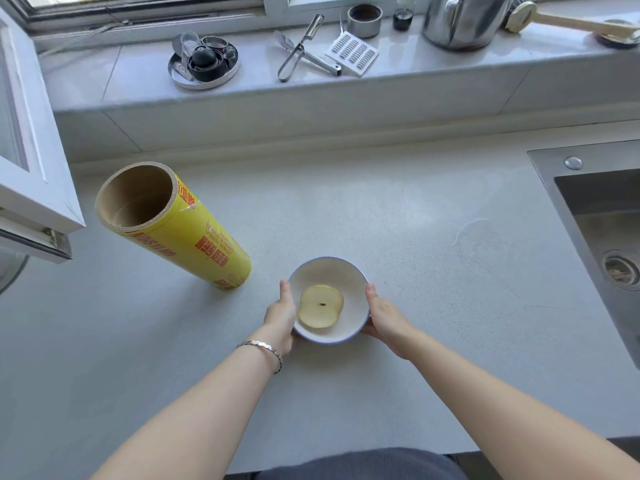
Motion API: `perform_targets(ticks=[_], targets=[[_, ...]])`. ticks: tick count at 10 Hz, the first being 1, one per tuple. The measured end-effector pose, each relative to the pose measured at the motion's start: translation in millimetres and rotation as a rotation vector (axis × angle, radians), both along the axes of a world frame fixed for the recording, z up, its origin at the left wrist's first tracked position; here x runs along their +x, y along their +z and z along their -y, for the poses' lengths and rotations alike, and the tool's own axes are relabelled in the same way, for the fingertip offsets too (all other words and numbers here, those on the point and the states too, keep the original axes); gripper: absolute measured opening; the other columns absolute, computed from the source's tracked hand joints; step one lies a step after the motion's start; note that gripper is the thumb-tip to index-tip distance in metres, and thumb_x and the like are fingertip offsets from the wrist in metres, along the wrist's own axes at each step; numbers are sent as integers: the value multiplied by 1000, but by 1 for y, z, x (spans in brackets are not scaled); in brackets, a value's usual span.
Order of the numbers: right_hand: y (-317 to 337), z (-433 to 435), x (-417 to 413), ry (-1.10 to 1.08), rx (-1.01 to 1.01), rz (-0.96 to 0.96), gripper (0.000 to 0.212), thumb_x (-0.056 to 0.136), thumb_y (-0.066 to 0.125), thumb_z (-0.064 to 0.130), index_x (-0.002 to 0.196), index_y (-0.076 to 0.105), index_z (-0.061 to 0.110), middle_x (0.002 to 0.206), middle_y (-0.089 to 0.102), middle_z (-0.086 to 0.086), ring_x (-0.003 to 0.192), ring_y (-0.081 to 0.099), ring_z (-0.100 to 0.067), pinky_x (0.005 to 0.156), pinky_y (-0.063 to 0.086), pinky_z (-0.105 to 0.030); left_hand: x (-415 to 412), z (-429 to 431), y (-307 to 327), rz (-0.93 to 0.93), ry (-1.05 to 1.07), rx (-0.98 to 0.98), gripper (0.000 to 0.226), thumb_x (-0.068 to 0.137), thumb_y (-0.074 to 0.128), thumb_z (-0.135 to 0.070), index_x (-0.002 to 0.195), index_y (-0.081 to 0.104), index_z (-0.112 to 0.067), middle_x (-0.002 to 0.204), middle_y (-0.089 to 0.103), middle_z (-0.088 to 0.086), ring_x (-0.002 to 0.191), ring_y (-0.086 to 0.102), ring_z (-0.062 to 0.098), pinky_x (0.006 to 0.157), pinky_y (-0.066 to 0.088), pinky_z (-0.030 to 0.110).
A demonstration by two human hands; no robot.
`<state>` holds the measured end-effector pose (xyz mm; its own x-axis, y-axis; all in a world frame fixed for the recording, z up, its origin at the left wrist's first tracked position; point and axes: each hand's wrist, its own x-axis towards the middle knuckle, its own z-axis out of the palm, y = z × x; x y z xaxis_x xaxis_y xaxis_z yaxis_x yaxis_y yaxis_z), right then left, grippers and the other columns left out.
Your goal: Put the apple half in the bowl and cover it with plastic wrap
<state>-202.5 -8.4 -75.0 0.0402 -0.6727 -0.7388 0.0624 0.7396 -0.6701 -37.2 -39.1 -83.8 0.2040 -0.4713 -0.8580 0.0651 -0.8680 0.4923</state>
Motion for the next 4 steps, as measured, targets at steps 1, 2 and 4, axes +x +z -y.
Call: perform_targets(ticks=[1,2,4], targets=[[-3,-1,-2,3,2,-39,44,98,20,40,108,55,15,105,60,-9,89,60,-19,68,51,-19,0,-1,1,44,-46,-10,71,88,31,-64,131,46,-9,125,55,5,116,54,28,102,43,41],[-2,0,-5,44,-5,-76,45,98,23,38,106,57,10,95,62,-9,78,61,-17,64,55,-21,6,-3,-2,107,-144,-45,68,89,30,-60,121,53,-5,118,60,12,110,58,33,98,46,45],[18,11,-22,348,90,-391,41,96,25,37,94,51,6,88,57,-11,67,53,-20,58,42,-26,21,3,51,622,-633,-229,40,94,39,-35,123,48,-8,130,48,17,112,51,33,91,40,34]])
